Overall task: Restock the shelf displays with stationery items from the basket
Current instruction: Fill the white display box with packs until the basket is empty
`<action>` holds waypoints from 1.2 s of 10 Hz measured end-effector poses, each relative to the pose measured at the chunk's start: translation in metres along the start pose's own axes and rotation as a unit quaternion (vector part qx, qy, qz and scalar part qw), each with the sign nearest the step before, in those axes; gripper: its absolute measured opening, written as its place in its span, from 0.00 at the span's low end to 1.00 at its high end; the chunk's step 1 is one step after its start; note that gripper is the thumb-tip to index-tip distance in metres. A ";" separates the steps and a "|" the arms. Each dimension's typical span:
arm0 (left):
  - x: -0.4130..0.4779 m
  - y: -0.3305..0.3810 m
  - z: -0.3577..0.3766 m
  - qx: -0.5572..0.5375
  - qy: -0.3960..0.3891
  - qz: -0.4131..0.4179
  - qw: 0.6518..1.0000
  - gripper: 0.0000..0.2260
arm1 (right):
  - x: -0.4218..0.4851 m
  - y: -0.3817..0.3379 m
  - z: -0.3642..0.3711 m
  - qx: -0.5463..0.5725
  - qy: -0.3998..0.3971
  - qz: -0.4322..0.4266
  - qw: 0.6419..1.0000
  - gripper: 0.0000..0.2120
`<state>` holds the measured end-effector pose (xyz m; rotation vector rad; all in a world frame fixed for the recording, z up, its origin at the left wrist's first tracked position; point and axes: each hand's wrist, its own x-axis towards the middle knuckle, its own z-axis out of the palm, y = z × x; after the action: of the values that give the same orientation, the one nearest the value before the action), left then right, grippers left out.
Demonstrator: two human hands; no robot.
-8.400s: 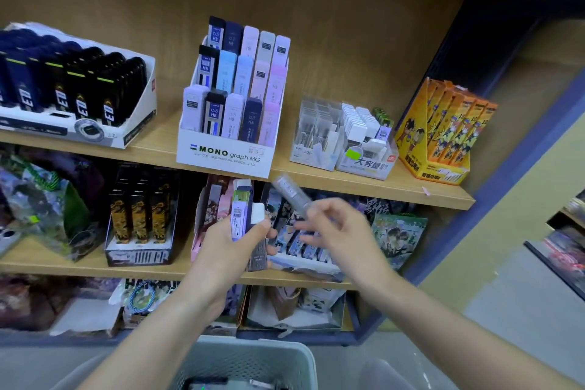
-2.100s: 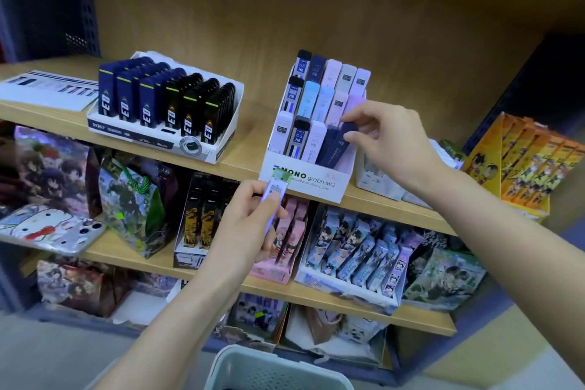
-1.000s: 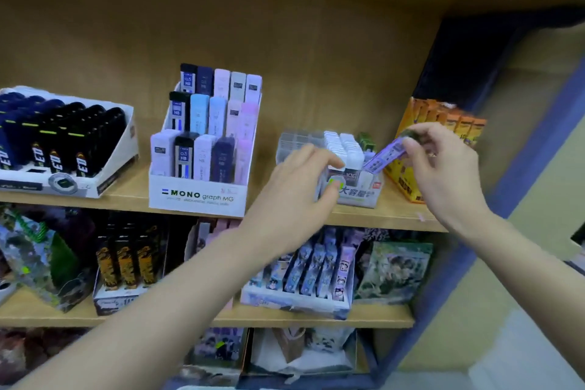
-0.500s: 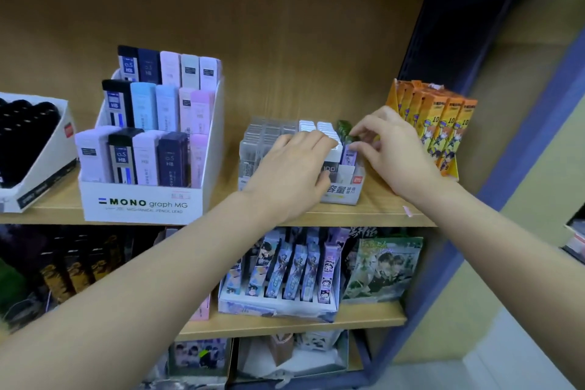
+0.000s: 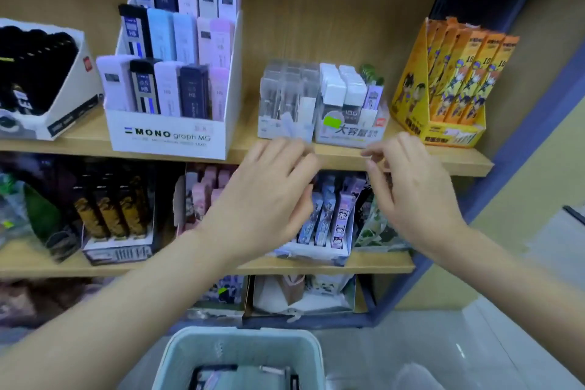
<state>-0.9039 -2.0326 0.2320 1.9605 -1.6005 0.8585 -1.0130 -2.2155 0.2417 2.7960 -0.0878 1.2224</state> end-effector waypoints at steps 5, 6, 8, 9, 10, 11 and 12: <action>-0.350 0.007 0.086 -0.096 -0.311 -0.483 0.813 0.24 | -0.243 -0.118 0.210 0.194 -0.631 0.036 0.750 0.18; -0.379 0.018 0.099 -0.140 -0.287 -0.576 0.752 0.30 | -0.277 -0.132 0.238 0.181 -0.717 0.030 0.672 0.20; -0.382 0.027 0.115 -0.218 -0.196 -0.654 0.698 0.19 | -0.319 -0.138 0.253 0.154 -0.803 -0.030 0.575 0.13; -0.384 0.026 0.118 -0.227 -0.181 -0.646 0.706 0.21 | -0.336 -0.136 0.265 0.182 -0.791 0.088 0.577 0.06; -0.384 0.026 0.118 -0.212 -0.166 -0.641 0.719 0.24 | -0.334 -0.140 0.272 0.269 -0.740 0.206 0.581 0.05; -0.376 0.028 0.115 -0.161 -0.122 -0.614 0.763 0.20 | -0.296 -0.163 0.263 0.380 -0.617 0.333 0.603 0.09; -0.356 0.032 0.112 -0.161 -0.071 -0.634 0.753 0.15 | -0.263 -0.201 0.251 0.487 -0.504 0.396 0.594 0.08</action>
<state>-0.9603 -1.8734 -0.1018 2.2075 -0.1316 -0.1404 -0.9901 -2.0374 -0.1329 4.1286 -1.1307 -1.0509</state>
